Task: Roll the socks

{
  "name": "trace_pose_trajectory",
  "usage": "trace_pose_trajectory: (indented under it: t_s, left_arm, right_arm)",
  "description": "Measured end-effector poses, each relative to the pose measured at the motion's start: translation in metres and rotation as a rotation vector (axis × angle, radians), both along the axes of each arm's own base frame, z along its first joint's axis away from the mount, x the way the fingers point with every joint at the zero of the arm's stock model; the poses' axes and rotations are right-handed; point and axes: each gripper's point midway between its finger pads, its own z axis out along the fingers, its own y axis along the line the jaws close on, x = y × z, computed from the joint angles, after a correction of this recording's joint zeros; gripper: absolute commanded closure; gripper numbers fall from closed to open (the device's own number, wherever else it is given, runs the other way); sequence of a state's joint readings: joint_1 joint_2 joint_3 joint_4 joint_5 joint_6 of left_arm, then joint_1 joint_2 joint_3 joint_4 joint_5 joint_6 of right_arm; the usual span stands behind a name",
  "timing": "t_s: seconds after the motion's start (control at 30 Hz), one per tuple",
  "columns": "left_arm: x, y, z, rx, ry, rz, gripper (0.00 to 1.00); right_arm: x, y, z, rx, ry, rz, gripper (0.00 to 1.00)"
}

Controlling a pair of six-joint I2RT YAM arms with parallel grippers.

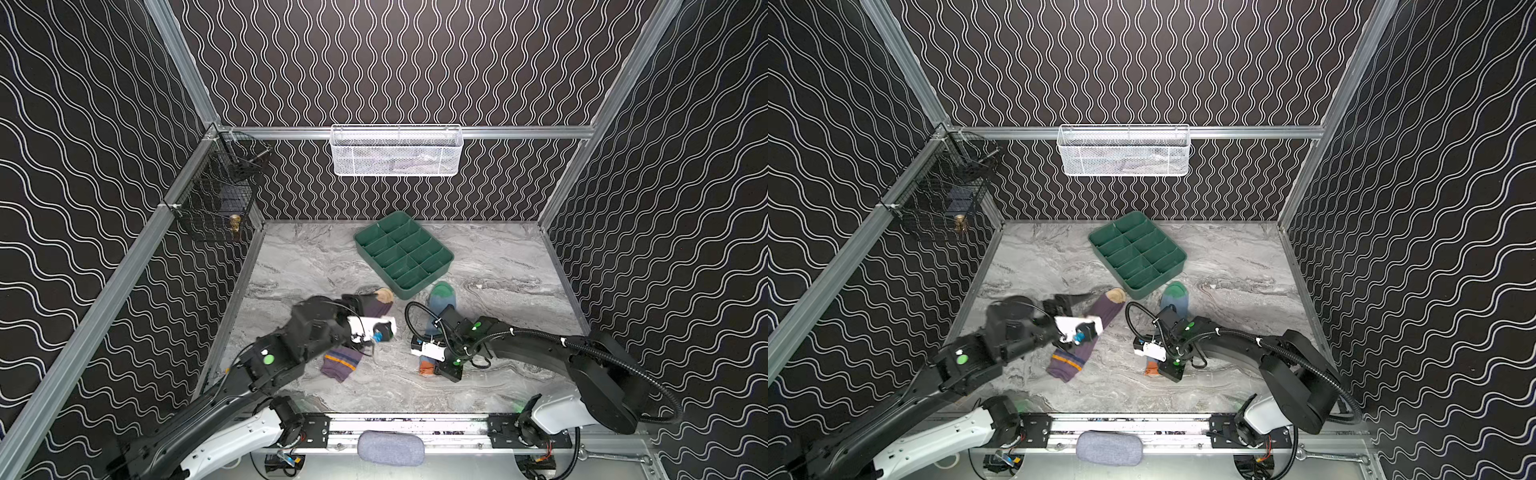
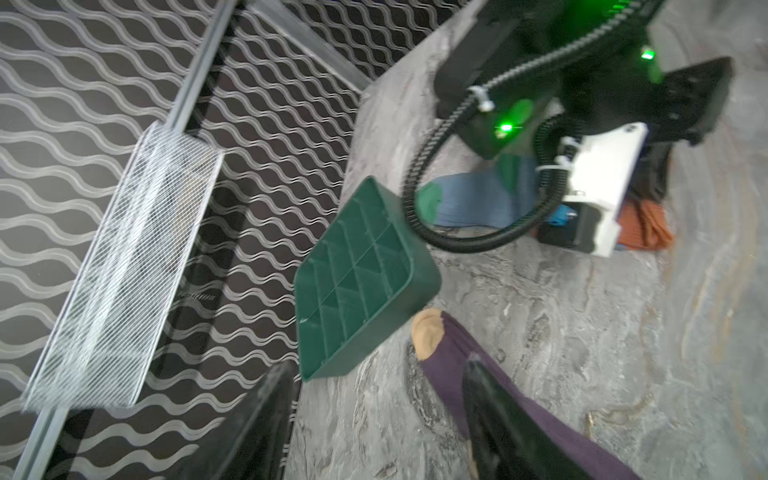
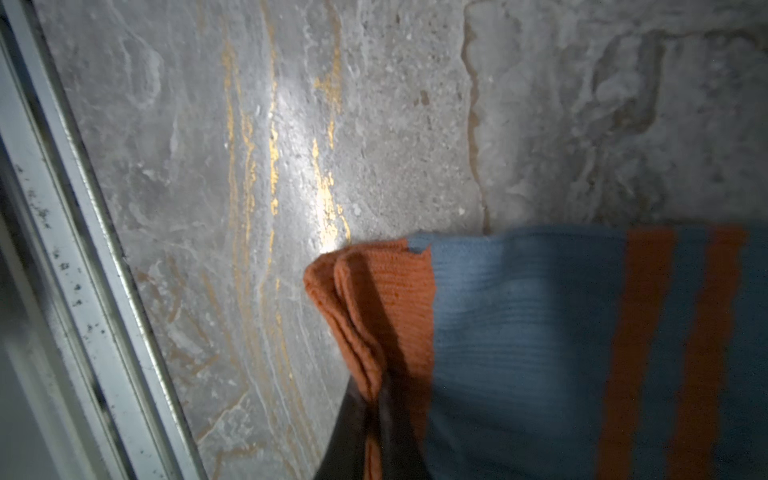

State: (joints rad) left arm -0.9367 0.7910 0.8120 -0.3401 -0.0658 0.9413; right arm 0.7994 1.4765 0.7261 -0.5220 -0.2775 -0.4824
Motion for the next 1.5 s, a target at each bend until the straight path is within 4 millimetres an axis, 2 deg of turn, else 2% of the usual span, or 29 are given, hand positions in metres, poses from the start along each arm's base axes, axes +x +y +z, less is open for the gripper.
trace_pose_trajectory:
  t_s: [0.13, 0.17, 0.23, 0.4, 0.6, 0.67, 0.77, 0.83, 1.07, 1.23, 1.5]
  left_arm:
    - [-0.041, -0.042, -0.049, 0.170, -0.086, -0.184, 0.30]
    - [-0.053, -0.052, -0.066, 0.225, -0.104, -0.232, 0.30]
    - [-0.065, -0.061, -0.095, 0.311, -0.119, -0.273, 0.31]
    - [-0.071, -0.074, -0.145, 0.411, -0.090, -0.275, 0.33]
    - [-0.071, -0.093, -0.189, 0.438, -0.003, -0.243, 0.34]
    - [-0.069, -0.098, -0.206, 0.459, 0.023, -0.220, 0.38]
    - [-0.062, -0.102, -0.227, 0.480, 0.056, -0.167, 0.37]
    - [-0.057, -0.104, -0.234, 0.467, 0.066, -0.131, 0.38]
    - [-0.041, -0.104, -0.233, 0.384, 0.052, -0.021, 0.41]
    - [-0.031, -0.100, -0.230, 0.331, 0.110, 0.034, 0.44]
    - [-0.022, -0.102, -0.238, 0.299, 0.188, 0.071, 0.51]
  right_arm:
    - [0.003, 0.001, -0.004, 0.015, 0.031, -0.016, 1.00]
    - [0.003, 0.002, -0.004, 0.020, 0.038, -0.019, 1.00]
    - [0.006, 0.003, -0.004, 0.030, 0.045, -0.024, 1.00]
    - [0.010, 0.005, -0.004, 0.047, 0.044, -0.033, 1.00]
    - [0.012, 0.007, -0.005, 0.061, 0.039, -0.025, 1.00]
    - [0.013, 0.009, -0.005, 0.068, 0.037, -0.023, 1.00]
    - [0.013, 0.010, -0.005, 0.075, 0.033, -0.016, 1.00]
    - [0.013, 0.010, -0.005, 0.076, 0.032, -0.014, 1.00]
    - [0.013, 0.010, -0.003, 0.078, 0.021, -0.013, 1.00]
    - [0.014, 0.009, -0.003, 0.078, 0.015, -0.013, 1.00]
    - [0.012, 0.012, -0.002, 0.062, 0.032, 0.000, 1.00]
